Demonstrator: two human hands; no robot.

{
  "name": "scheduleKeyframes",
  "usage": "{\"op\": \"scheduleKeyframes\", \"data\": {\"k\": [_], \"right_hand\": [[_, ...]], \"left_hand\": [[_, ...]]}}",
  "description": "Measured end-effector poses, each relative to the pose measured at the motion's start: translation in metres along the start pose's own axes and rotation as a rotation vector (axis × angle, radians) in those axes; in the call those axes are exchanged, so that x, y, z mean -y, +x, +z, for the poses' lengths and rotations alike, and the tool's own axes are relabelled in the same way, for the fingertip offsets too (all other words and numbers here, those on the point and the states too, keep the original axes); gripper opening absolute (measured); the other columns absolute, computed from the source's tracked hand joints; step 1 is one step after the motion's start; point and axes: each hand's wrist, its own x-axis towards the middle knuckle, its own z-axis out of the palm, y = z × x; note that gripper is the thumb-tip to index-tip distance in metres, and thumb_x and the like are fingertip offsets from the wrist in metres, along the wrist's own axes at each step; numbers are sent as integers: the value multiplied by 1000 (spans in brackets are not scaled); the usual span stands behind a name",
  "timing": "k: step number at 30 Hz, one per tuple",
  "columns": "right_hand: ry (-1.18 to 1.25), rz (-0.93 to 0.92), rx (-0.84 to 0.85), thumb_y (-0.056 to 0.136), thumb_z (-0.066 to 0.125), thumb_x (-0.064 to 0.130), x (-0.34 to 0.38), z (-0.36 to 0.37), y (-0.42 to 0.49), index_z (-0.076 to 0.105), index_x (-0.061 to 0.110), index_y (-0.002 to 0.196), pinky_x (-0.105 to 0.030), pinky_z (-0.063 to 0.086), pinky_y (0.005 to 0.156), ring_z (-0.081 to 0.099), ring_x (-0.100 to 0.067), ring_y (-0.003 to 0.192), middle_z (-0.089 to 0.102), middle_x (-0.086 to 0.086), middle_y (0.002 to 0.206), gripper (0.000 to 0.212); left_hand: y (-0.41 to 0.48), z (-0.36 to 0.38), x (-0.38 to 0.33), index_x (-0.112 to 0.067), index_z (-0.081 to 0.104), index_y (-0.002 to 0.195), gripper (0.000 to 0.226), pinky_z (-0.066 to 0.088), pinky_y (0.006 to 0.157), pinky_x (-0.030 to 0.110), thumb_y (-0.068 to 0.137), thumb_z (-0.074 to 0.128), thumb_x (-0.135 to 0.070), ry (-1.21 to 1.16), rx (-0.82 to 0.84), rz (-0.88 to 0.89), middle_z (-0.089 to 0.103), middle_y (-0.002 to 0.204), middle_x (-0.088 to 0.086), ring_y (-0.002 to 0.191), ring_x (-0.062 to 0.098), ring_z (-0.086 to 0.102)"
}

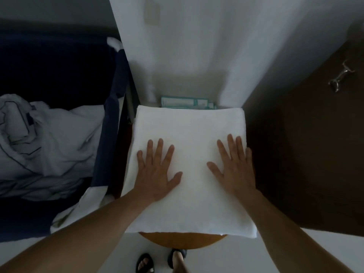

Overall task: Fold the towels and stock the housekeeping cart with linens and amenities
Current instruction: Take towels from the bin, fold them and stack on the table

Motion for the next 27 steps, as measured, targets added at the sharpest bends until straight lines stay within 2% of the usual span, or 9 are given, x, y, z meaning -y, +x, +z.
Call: {"op": "scheduleKeyframes", "data": {"k": [3, 8, 12, 16, 20, 24, 27], "right_hand": [[4, 39, 82, 91, 7, 72, -7, 11, 11, 3, 23, 159, -51, 5, 123, -15, -25, 152, -12, -8, 165, 84], [68, 33, 90, 92, 9, 74, -9, 16, 8, -10, 26, 157, -48, -1, 123, -25, -20, 149, -24, -4, 162, 83], [100, 19, -27, 91, 11, 74, -12, -7, 58, -2, 24, 158, -48, -3, 121, -16, -24, 152, -13, -7, 165, 85], [103, 52, 42, 88, 4, 76, -13, -14, 113, 0, 24, 158, -48, -4, 122, -14, -26, 152, -10, -8, 166, 88], [123, 33, 77, 87, 4, 76, -18, 5, 118, -2, 23, 158, -44, -6, 121, -13, -25, 151, -9, -10, 166, 89], [142, 24, 104, 91, 14, 74, -21, 13, 120, 1, 22, 158, -43, -6, 121, -12, -24, 152, -7, -10, 166, 86], [133, 30, 160, 92, 17, 74, -21, 8, 125, -3, 24, 158, -43, -9, 120, -16, -24, 151, -13, -9, 165, 85]], "left_hand": [[2, 11, 9, -20, -3, 158, 85, 5, 119, 59, 92, 16, -69, 1, 23, -29, -16, 164, 11, 150, 34, -16], [7, 10, 10, -16, 2, 158, 85, 7, 119, 59, 92, 22, -66, -50, -10, 7, -9, 164, 13, 151, 36, -9], [73, -20, 14, -13, -1, 157, 89, -4, 121, 48, 90, 16, -69, -89, -104, -99, -7, 164, 13, 151, 33, -10], [129, -36, 24, -9, 0, 157, 97, -3, 122, 45, 84, 3, -73, -113, -2, -194, -6, 164, 14, 151, 27, -9], [129, -22, 32, -12, -8, 156, 94, -4, 122, 44, 87, 11, -73, -130, 83, -161, -13, 164, 12, 151, 24, -14], [132, -21, 34, -13, -11, 155, 94, -6, 122, 42, 88, 9, -75, -122, 146, -168, -16, 163, 11, 150, 23, -17], [136, -30, 33, -12, -11, 155, 89, -6, 122, 43, 93, 20, -68, -128, 187, -172, -17, 163, 12, 150, 25, -17]]}}
